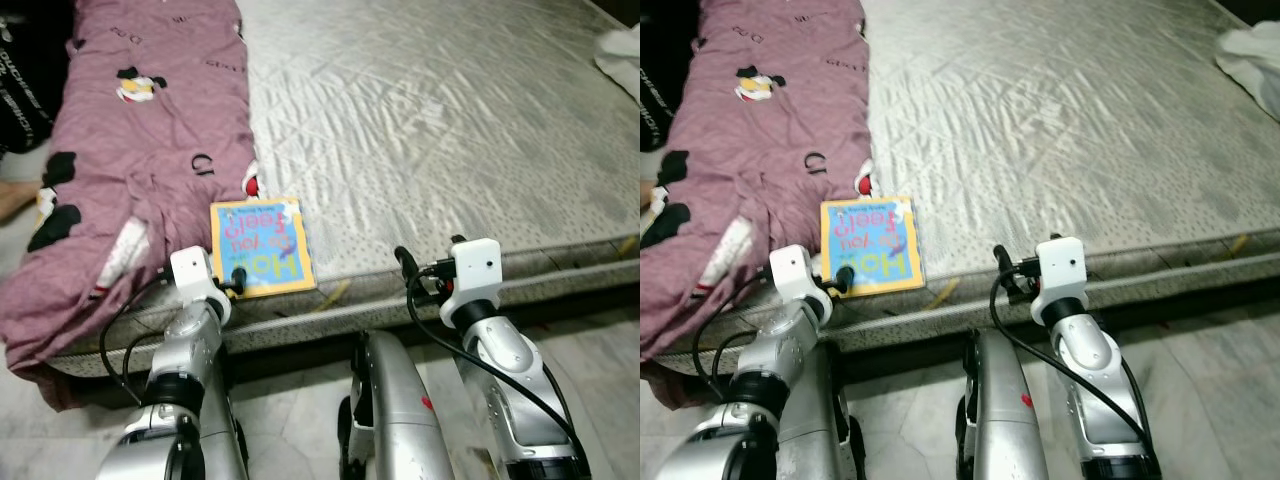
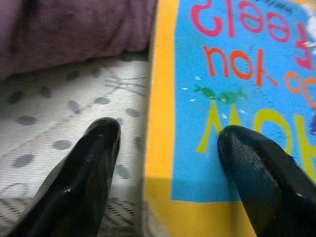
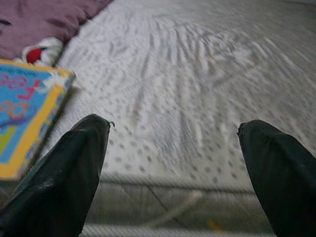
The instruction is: Clean up the room
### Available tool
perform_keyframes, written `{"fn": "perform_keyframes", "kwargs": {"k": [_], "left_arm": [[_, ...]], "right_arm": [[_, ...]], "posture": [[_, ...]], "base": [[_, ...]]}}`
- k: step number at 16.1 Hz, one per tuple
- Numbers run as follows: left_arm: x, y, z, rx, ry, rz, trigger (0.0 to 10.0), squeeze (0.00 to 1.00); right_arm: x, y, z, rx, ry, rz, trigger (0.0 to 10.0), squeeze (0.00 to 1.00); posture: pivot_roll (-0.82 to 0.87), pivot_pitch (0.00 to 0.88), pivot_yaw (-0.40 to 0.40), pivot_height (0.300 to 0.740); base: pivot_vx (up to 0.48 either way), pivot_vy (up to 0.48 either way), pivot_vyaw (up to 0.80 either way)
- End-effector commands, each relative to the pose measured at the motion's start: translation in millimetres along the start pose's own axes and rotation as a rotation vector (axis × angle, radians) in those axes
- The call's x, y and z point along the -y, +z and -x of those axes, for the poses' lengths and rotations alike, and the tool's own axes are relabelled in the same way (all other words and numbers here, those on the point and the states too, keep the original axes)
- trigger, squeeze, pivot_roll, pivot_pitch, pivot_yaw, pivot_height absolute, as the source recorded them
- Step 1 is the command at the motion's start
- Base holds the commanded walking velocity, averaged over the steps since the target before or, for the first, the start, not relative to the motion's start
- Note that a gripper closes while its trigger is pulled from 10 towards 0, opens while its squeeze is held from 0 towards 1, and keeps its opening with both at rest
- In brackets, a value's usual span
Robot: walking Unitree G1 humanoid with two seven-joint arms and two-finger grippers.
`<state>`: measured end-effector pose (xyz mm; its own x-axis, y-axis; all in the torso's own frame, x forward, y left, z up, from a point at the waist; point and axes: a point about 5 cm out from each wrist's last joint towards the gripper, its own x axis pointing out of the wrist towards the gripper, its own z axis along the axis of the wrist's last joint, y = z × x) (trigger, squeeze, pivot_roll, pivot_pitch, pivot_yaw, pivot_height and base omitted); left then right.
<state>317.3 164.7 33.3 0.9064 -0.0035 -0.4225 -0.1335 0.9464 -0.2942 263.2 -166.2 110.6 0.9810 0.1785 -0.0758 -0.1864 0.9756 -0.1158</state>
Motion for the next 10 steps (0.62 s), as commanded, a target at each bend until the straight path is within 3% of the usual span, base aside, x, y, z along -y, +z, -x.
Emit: {"fn": "perform_keyframes", "kwargs": {"k": [1, 3, 4, 5, 6, 10], "left_arm": [[2.2, 2, -1.7, 0.016, -0.03, 0.027, 10.0, 0.0], [5.3, 5, -4.6, 0.039, -0.072, 0.069, 10.0, 0.0], [9.5, 6, -5.8, 0.049, -0.126, 0.113, 9.5, 0.0], [10.9, 7, -6.3, 0.059, -0.14, 0.138, 1.4, 0.0], [12.8, 8, -6.5, 0.07, -0.162, 0.168, 0.0, 0.0], [19.6, 11, -7.0, 0.118, -0.239, 0.217, 0.0, 0.0]], "right_arm": [[5.2, 4, 2.0, 0.012, -0.025, 0.013, 10.0, 0.0], [5.8, 5, 0.2, 0.013, -0.03, 0.017, 10.0, 0.0], [5.6, 7, -1.5, 0.019, -0.032, 0.021, 10.0, 0.0], [5.1, 9, -2.5, 0.027, -0.031, 0.024, 10.0, 0.0], [4.8, 10, -3.9, 0.03, -0.031, 0.025, 10.0, 0.0], [7.3, 13, -8.3, 0.044, -0.042, 0.033, 10.0, 0.0]], "posture": [[-0.14, 0.16, -0.044, 0.516], [-0.14, 0.153, -0.049, 0.516], [-0.14, 0.151, -0.049, 0.516], [-0.14, 0.15, -0.05, 0.516], [-0.15, 0.147, -0.05, 0.516], [-0.15, 0.136, -0.046, 0.516]], "base": [[0.0, 0.0, 0.0], [0.0, 0.0, 0.0], [0.0, 0.0, 0.0], [0.0, 0.0, 0.0], [0.0, 0.0, 0.0], [0.0, 0.0, 0.0]]}}
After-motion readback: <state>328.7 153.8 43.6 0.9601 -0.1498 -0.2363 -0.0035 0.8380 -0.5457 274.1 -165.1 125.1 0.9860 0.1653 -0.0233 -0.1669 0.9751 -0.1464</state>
